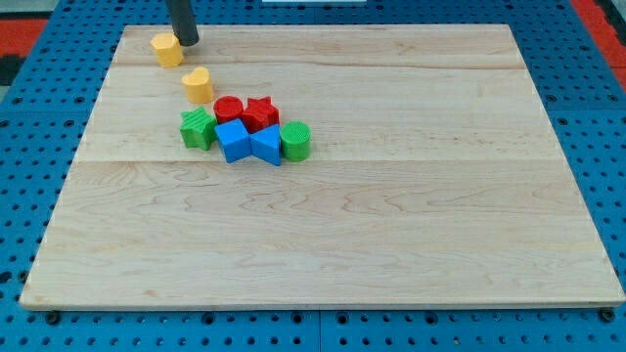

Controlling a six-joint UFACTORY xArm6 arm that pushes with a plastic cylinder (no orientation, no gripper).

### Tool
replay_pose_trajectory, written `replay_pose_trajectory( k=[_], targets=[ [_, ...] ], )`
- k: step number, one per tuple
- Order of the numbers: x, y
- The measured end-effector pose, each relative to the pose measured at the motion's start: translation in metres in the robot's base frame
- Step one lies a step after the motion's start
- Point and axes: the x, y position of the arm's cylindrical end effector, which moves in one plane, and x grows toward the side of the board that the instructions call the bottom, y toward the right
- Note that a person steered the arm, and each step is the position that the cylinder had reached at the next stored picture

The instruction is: Move the green circle to the top center of the board

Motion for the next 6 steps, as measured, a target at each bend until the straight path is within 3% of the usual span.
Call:
replay_pose_trajectory(
  k=[1, 4, 6],
  targets=[
    [0.021, 0.038],
    [0.098, 0.059],
    [0.115, 0.186]
  ],
)
